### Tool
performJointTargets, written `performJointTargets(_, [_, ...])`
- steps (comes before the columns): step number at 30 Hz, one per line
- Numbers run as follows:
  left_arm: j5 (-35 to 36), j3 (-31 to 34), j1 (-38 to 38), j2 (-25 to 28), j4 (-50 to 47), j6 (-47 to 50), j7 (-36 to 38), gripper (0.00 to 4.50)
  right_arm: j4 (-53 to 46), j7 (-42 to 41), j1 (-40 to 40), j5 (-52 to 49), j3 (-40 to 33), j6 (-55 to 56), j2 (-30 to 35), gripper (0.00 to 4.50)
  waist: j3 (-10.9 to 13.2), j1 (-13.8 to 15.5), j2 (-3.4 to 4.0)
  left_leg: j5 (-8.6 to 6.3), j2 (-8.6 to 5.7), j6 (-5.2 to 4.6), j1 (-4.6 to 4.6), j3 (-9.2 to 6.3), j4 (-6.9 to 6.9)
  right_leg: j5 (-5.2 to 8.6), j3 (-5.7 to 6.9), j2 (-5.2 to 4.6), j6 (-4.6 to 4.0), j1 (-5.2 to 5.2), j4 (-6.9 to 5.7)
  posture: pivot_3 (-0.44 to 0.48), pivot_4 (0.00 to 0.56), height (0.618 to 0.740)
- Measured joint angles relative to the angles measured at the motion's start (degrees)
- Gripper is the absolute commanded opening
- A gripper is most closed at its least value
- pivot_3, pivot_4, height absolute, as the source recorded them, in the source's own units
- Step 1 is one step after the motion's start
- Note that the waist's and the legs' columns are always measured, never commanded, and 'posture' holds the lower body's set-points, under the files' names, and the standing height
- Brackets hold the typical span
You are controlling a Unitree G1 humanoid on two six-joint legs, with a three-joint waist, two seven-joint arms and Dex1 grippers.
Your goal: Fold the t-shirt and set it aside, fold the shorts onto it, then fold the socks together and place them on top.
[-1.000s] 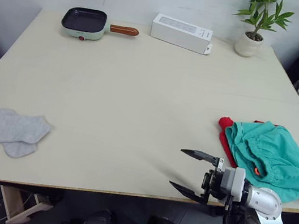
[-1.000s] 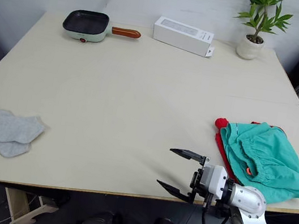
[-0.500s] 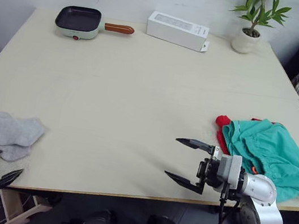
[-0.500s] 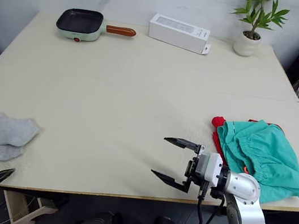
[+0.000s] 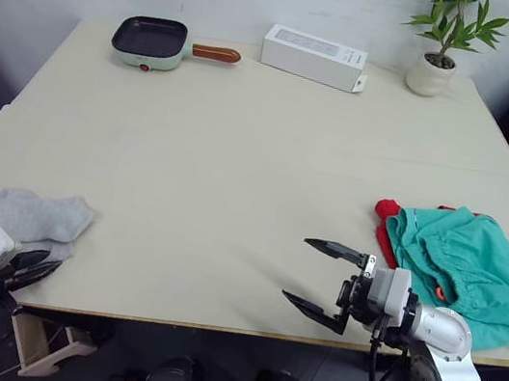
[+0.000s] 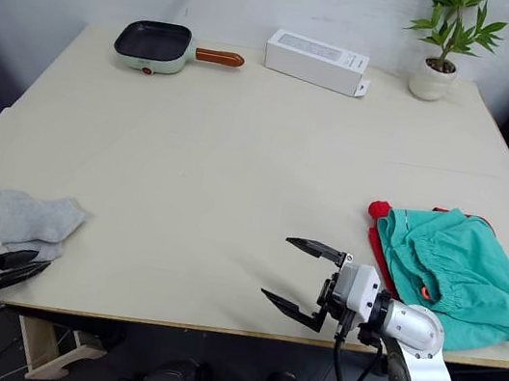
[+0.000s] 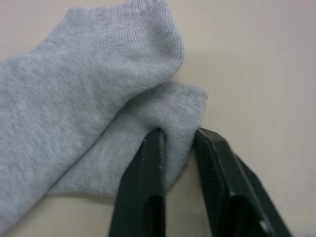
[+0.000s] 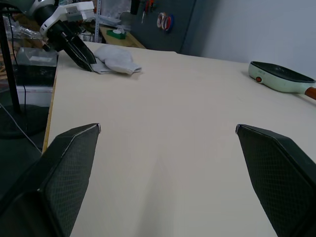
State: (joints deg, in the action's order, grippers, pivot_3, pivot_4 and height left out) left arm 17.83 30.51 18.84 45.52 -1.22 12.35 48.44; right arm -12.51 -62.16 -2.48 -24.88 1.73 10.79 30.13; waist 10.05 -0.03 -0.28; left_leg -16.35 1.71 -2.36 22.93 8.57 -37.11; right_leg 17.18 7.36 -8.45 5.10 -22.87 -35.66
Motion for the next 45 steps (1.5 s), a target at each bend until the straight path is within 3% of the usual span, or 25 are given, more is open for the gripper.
performJointTargets(3, [0.93,-2.8,-2.86,0.0,-2.15,2.3,0.93,0.02,-0.1,0.39,1.14,0.43,-0.21,0.26,0.72,4.5,0.01,0.21,0.0,0.0,-0.03,-0.01,0.02,-0.01,-0.02,-0.01,0.03,-0.03,0.03,0.03,0.01,0.0,0.15,0.74])
performJointTargets(10, [2.22,-18.27,-15.1,-0.5,-12.33,9.38,2.54,0.02,0.09,0.78,2.2,0.97,-1.57,0.46,1.43,4.5,0.04,0.0,-0.14,0.15,-0.05,0.2,0.07,-0.01,-0.04,-0.06,0.09,0.04,0.1,0.09,0.02,0.0,0.15,0.74])
performJointTargets(12, [1.4,-26.69,-23.02,-2.88,-15.03,12.25,2.53,0.02,0.37,1.17,2.16,1.24,-2.16,0.36,2.33,4.5,0.05,0.05,-0.13,0.18,-0.05,0.19,0.1,0.0,-0.11,-0.06,0.14,0.12,0.12,0.14,-0.02,0.0,0.15,0.74])
performJointTargets(17, [-1.94,-39.8,-34.09,-10.96,-13.94,14.37,2.18,0.02,0.23,1.65,3.89,1.65,-2.6,-1.08,3.67,4.5,0.04,0.1,-0.16,0.38,-0.01,-0.1,0.09,0.02,-0.2,-0.06,0.16,0.39,0.12,0.2,-0.03,0.0,0.15,0.74])
performJointTargets(23, [-7.23,-49.11,-42.78,-19.19,-4.7,11.22,1.89,0.02,0.84,1.78,3.39,2.17,-2.41,-3.46,5.16,4.5,0.09,0.1,-0.24,0.44,0.08,-0.15,0.13,0.0,-0.36,-0.06,0.11,0.71,0.12,0.2,-0.04,0.0,0.15,0.74])
performJointTargets(24, [-7.58,-49.69,-44.1,-20.26,-3.79,10.91,1.87,0.02,1.08,1.86,2.52,2.17,-2.57,-3.49,5.31,4.5,0.1,0.1,-0.26,0.45,0.09,-0.16,0.14,0.0,-0.4,-0.06,0.1,0.7,0.12,0.2,-0.03,0.0,0.15,0.74])
performJointTargets(27, [-7.62,-50.09,-45.48,-21.04,-2.54,10.76,2.73,0.66,1.38,2.14,1.49,2.21,-3.31,-3.67,5.86,4.5,0.1,-0.03,-0.25,0.43,0.12,-0.14,0.14,-0.04,-0.34,-0.06,0.1,0.42,0.11,0.2,-0.06,0.0,0.15,0.74])
performJointTargets(32, [-4.76,-47.8,-41.32,-17.72,-4.57,6.04,8.22,2.26,1.35,3.17,0.6,4.57,-3.2,-4.94,7.33,4.5,0.1,-0.16,-0.25,0.45,0.16,-0.09,0.14,-0.05,-0.34,-0.05,0.14,0.43,0.09,0.18,-0.06,0.0,0.15,0.74])
performJointTargets(34, [0.13,-43.31,-38.9,-15.65,-6.7,3.78,12.54,2.89,0.8,3.75,-0.41,6.17,-1.42,-5.23,7.3,4.5,0.12,-0.17,-0.25,0.46,0.17,-0.09,0.15,-0.07,-0.4,-0.04,0.13,0.39,0.08,0.19,-0.07,0.0,0.15,0.74])
performJointTargets(39, [8.82,-33.2,-38.85,-9.4,-7.32,8.18,15.71,2.89,0.5,4.2,-3.51,13.08,5.04,-3.38,6.49,4.5,0.13,-0.13,-0.25,0.47,0.15,-0.1,0.14,-0.15,-0.45,-0.04,0.18,0.33,0.08,0.22,-0.12,0.0,0.15,0.74])
performJointTargets(42, [7.22,-29.28,-41.78,-6.02,-0.69,6.36,15.43,2.89,3.63,6.08,-6.1,19.71,9.72,-0.25,4.06,4.5,0.14,0.08,-0.23,0.47,0.07,-0.1,0.15,-0.16,-0.44,-0.04,0.24,0.31,0.09,0.2,-0.16,0.0,0.15,0.74])
performJointTargets(45, [2.71,-30.32,-44.52,-5.58,7.31,1.55,15.52,2.89,6.46,7.71,-8.06,23.27,11.51,1.75,3.33,4.5,0.15,0.13,-0.24,0.44,-0.04,-0.15,0.21,-0.12,-0.49,-0.05,0.26,0.35,0.11,0.2,-0.17,0.0,0.15,0.74])
